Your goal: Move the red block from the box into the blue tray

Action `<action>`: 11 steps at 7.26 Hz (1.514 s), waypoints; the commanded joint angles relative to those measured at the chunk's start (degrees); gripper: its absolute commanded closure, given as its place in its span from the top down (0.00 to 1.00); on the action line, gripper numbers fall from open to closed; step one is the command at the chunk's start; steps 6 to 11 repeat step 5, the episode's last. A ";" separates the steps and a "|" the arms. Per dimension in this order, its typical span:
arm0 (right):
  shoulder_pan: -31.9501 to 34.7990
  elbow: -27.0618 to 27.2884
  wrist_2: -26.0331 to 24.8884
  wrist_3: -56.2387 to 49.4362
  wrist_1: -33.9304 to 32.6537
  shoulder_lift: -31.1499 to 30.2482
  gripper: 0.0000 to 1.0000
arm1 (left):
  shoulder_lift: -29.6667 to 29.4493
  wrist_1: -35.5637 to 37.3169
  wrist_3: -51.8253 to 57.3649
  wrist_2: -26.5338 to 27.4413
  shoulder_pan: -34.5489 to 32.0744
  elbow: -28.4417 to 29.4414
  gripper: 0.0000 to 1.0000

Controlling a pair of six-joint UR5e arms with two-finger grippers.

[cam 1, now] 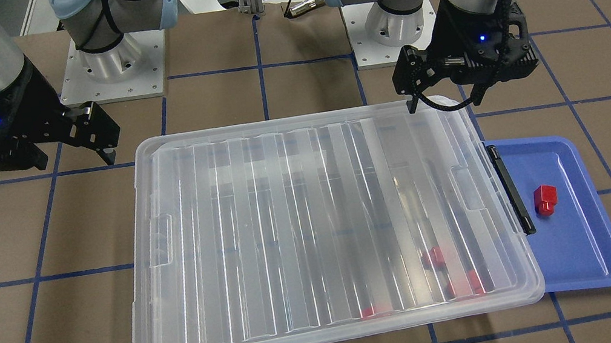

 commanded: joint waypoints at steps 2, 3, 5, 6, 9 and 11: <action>1.85 0.32 -0.49 0.14 -0.05 -0.04 1.00 | 0.16 -0.01 -0.19 0.00 -0.04 -0.46 1.00; 1.33 0.23 -0.23 0.22 0.73 -0.30 1.00 | -0.02 -0.01 -0.19 0.00 -0.12 -0.38 1.00; 1.32 0.41 -0.40 0.74 0.74 -1.10 1.00 | -0.37 -0.01 -0.10 0.00 -0.12 -0.02 1.00; 1.32 0.41 -0.40 0.74 0.74 -1.10 1.00 | -0.37 -0.01 -0.10 0.00 -0.12 -0.02 1.00; 1.32 0.41 -0.40 0.74 0.74 -1.10 1.00 | -0.37 -0.01 -0.10 0.00 -0.12 -0.02 1.00; 1.32 0.41 -0.40 0.74 0.74 -1.10 1.00 | -0.37 -0.01 -0.10 0.00 -0.12 -0.02 1.00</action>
